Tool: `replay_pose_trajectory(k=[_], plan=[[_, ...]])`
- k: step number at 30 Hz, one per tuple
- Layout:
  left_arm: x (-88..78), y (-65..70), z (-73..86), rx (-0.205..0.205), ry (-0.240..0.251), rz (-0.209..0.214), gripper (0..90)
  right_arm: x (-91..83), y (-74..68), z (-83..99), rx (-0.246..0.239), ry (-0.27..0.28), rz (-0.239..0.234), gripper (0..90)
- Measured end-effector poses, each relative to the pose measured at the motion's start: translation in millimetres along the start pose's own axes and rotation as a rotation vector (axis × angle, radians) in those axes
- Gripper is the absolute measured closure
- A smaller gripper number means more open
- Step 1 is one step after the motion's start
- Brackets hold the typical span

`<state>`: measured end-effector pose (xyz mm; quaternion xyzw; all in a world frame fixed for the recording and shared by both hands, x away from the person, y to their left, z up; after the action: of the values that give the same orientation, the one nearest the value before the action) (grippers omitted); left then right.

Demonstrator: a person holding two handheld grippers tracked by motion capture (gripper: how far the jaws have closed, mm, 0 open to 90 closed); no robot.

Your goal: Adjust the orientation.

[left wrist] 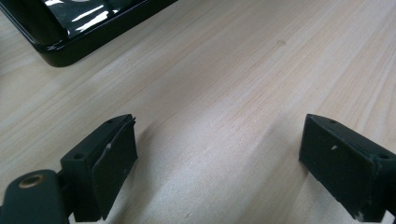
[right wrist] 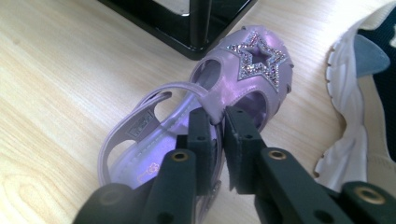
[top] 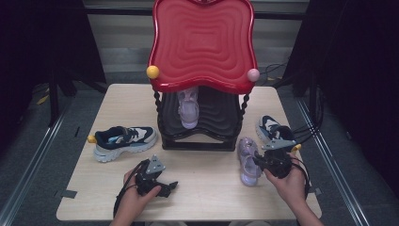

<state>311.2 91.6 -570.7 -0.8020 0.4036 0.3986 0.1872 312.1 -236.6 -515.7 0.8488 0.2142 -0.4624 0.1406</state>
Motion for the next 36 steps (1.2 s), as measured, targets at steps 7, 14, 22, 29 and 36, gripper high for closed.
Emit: replay_pose_trajectory(k=[7,14,22,29,36], plan=[[0.0,0.1,-0.1,0.0,0.001,0.001,10.6,2.2,1.4,7.0,0.077,0.036,-0.019,60.9],[0.0,0.1,-0.1,0.0,0.001,0.001,10.6,3.7,8.2,15.4,0.096,0.049,0.001,62.5],[0.0,0.1,-0.1,0.0,0.001,0.001,10.6,-5.2,16.6,19.4,0.091,0.106,0.028,63.6],[0.0,0.1,-0.1,0.0,0.001,0.001,10.6,-0.2,10.8,18.1,0.103,0.147,0.057,69.6],[0.1,0.0,-0.1,0.0,0.001,0.001,10.6,2.8,7.3,18.4,0.139,0.169,0.055,73.5]])
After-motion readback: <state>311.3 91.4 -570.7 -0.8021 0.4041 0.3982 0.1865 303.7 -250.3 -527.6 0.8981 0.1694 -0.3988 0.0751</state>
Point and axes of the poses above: each handheld gripper's, and its own axes: x roughly forward along the jaws, z roughly out of its underside, y roughly to its right, the point moved 9 cm from there along x, roughly forward along the jaws, and after that the axes turned 8 degrees about -y, right-handed, at the moved point
